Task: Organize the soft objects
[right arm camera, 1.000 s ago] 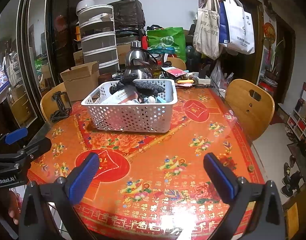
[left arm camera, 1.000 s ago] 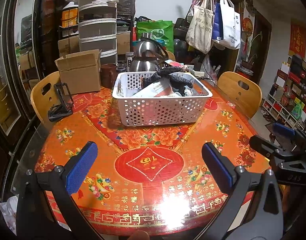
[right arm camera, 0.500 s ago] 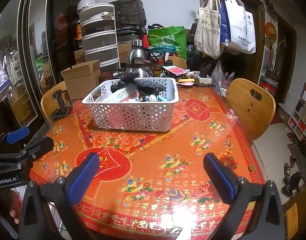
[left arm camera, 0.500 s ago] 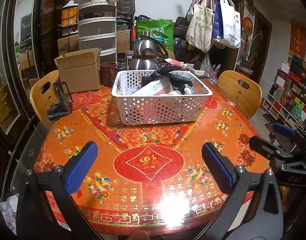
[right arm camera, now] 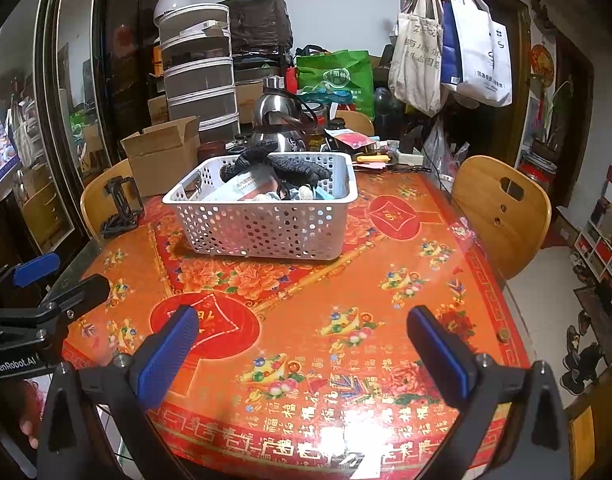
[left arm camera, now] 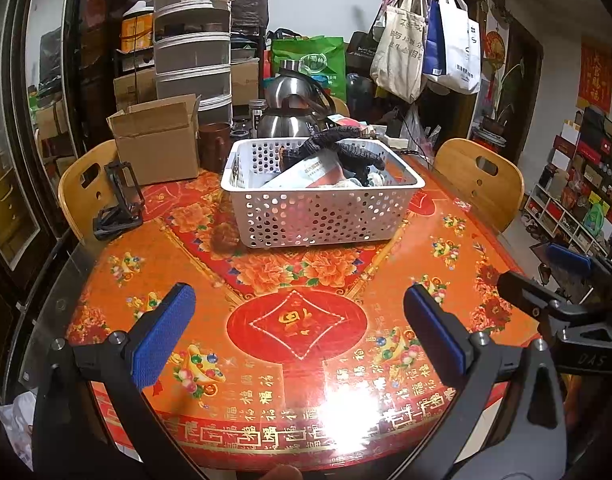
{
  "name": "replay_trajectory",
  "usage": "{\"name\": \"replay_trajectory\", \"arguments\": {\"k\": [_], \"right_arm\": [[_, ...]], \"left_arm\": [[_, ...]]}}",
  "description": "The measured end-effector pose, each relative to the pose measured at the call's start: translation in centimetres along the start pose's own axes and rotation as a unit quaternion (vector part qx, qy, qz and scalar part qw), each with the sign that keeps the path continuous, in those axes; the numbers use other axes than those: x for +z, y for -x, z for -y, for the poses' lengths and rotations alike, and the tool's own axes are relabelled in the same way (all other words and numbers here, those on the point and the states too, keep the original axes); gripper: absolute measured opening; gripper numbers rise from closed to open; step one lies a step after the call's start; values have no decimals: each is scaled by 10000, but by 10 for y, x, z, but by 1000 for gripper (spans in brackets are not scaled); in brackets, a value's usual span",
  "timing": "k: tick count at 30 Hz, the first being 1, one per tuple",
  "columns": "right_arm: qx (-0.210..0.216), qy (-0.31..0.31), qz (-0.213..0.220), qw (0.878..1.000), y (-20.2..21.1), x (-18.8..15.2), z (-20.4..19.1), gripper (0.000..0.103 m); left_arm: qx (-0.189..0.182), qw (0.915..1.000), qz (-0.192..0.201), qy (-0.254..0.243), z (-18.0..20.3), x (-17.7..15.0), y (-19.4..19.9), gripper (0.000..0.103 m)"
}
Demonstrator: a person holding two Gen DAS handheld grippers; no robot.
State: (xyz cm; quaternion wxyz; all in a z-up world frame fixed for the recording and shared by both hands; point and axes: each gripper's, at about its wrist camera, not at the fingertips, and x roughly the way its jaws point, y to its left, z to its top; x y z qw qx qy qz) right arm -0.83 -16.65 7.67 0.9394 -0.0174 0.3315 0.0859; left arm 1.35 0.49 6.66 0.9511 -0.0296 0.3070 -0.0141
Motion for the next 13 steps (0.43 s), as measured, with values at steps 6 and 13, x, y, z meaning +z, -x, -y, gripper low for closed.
{"name": "replay_trajectory", "arguments": {"k": [6, 13], "right_arm": [[-4, 20, 3, 10000, -1, -1, 0, 103], [-14, 7, 3, 10000, -1, -1, 0, 103]], "left_arm": [[38, 10000, 52, 26, 1, -1, -1, 103], [81, 9999, 72, -22, 0, 2, -1, 103]]}}
